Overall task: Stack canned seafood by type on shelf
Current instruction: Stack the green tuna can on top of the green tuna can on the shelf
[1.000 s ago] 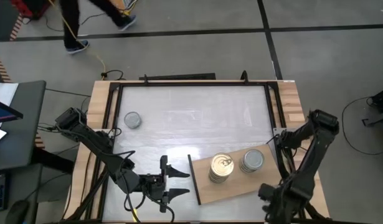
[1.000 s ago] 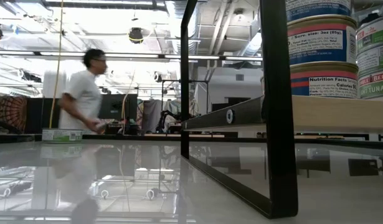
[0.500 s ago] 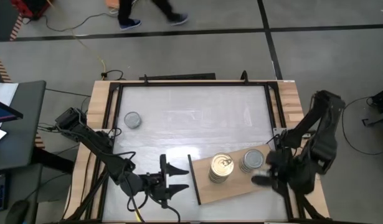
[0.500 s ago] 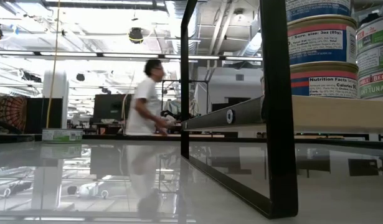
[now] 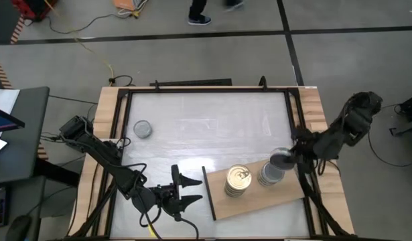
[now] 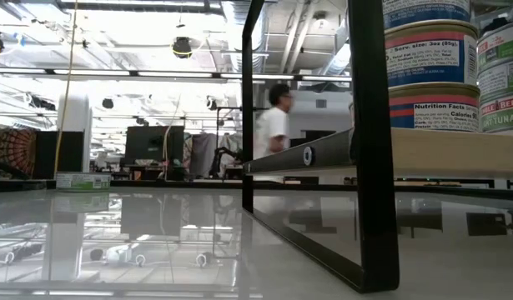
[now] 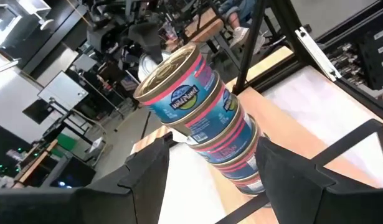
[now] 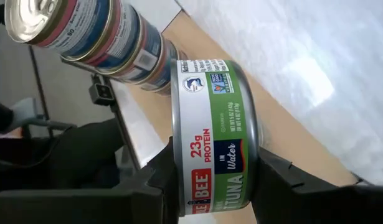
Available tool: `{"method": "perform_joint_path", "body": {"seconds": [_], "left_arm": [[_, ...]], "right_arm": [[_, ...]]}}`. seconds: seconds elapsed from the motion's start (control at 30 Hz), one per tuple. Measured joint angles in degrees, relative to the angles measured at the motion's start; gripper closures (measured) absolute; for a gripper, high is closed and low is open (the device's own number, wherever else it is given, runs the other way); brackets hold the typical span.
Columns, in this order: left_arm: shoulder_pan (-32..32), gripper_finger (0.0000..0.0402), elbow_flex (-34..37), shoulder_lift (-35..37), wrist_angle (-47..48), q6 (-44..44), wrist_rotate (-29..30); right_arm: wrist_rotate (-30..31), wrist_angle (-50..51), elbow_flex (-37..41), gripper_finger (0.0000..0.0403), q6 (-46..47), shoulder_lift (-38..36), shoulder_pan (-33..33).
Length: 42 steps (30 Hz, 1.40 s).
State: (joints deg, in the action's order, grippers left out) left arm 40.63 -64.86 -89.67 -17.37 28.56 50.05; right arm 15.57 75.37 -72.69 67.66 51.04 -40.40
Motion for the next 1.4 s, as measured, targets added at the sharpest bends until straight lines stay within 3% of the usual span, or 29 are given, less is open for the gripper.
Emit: {"method": "perform_joint_path", "body": {"seconds": [0.33, 0.7, 1.4], "left_arm": [[-2.4, 0.0173, 0.0, 0.0, 1.7, -0.9, 0.0], [-2.5, 0.0173, 0.0, 0.0, 1.7, -0.6, -0.2], [-2.5, 0.0173, 0.0, 0.0, 3.4, -1.3, -0.2]], "right_arm": [[-15.4, -7.9, 6.4, 0.0237, -8.2, 1.8, 7.1], [-17.2, -8.3, 7.5, 0.0222, -9.1, 2.8, 10.5], [-24.8, -4.5, 7.4, 0.0123, -9.4, 6.3, 18.5]]}}
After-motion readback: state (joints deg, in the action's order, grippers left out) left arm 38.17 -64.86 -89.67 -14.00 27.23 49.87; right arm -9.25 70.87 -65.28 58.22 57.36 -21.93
